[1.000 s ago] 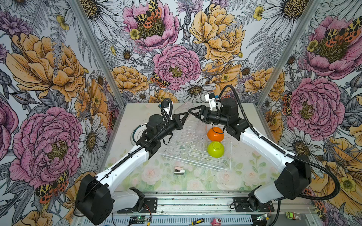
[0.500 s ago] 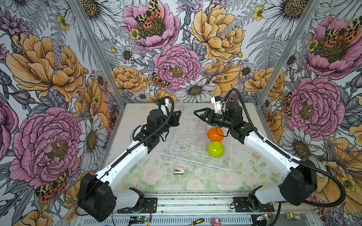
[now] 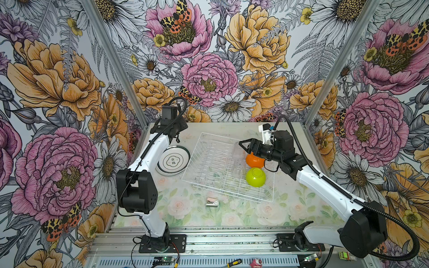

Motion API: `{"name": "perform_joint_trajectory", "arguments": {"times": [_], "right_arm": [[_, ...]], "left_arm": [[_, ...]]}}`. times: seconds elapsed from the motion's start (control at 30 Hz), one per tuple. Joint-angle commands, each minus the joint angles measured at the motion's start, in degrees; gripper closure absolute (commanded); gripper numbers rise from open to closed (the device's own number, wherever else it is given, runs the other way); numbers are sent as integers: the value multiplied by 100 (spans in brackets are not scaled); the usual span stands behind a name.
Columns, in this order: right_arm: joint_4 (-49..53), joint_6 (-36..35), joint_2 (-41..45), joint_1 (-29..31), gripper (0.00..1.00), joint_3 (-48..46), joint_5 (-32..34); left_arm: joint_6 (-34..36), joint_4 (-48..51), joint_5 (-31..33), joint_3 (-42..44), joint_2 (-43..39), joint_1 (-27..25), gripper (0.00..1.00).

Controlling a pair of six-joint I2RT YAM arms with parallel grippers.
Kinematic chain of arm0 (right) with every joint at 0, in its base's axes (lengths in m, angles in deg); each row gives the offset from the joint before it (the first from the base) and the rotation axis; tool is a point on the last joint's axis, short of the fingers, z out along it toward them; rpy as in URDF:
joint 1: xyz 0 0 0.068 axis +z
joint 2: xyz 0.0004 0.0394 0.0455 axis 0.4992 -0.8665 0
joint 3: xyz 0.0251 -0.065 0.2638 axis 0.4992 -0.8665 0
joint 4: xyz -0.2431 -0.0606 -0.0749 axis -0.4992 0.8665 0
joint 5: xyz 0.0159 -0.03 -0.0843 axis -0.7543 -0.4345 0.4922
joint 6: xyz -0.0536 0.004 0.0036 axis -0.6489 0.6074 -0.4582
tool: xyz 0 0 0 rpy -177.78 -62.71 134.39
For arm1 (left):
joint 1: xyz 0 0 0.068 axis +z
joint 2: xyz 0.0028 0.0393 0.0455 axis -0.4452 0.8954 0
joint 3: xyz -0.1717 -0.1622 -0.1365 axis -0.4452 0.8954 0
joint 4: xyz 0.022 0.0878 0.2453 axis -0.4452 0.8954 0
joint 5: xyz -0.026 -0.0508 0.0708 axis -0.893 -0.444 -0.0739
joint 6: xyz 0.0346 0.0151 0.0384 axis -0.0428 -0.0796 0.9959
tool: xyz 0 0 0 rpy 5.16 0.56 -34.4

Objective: Unload the mixed dishes from the dish rack
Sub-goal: 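Carry the cup beside the plates with the left gripper while the right moves over bowls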

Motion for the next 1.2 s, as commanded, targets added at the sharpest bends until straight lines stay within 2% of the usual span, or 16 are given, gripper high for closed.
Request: {"name": "perform_joint_trajectory", "arguments": {"times": [0.0, 0.1, 0.3, 0.5, 0.67, 0.87, 1.17], "right_arm": [[225, -488, 295, -97, 18, -121, 114], [499, -776, 426, -174, 18, -218, 204], [649, -1009, 606, -285, 18, -479, 224], [685, -1133, 699, -327, 18, -612, 184], [980, -1271, 728, -378, 18, -537, 100], [1189, -1367, 835, -403, 18, -636, 236], [1334, -1324, 1010, -424, 18, -764, 126]], "left_arm": [[375, 1116, 308, -921, 753, 168, 100], [556, 1745, 463, -1748, 1418, 345, 100], [649, 2733, 308, -3265, 2465, 750, 100], [818, 3359, 364, -4453, 3071, 957, 100], [812, 3622, 165, -4441, 3161, 1070, 100], [916, 3648, 412, -4128, 3177, 1131, 100], [1086, 3674, 278, -4349, 3544, 1362, 100]]}}
